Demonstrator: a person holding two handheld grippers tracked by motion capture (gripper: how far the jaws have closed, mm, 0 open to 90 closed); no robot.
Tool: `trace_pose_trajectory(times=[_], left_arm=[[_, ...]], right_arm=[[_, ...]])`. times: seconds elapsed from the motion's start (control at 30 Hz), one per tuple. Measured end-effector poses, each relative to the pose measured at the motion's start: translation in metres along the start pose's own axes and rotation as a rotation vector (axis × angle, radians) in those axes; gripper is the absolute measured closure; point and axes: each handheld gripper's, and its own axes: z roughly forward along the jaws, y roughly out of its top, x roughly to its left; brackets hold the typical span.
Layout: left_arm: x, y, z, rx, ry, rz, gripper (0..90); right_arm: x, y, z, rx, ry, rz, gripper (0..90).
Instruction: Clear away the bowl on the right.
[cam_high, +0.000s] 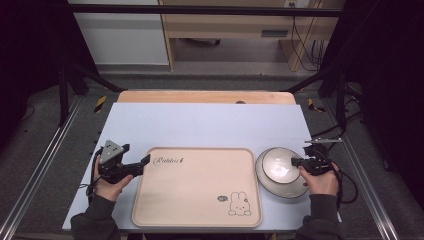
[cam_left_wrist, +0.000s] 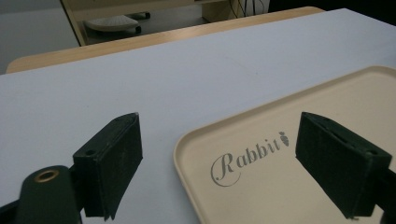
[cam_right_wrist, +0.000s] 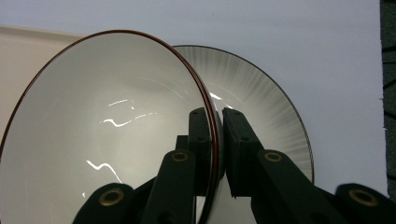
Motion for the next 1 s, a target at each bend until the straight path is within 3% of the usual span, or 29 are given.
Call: trace_pose_trajectory(times=[0.5,1.0], left_arm=[[0.001,0.001,0.000,0.000,0.001,-0.001,14.3],[-0.002,0.001,-0.001,-0.002,-0.003,0.009,14.2]], right_arm=[[0.012,0.004,-0.019,-0.067,0.064,-0.030,82.2],[0.032,0.008,-0.025,-0.085,0.098,-0.078,82.1]])
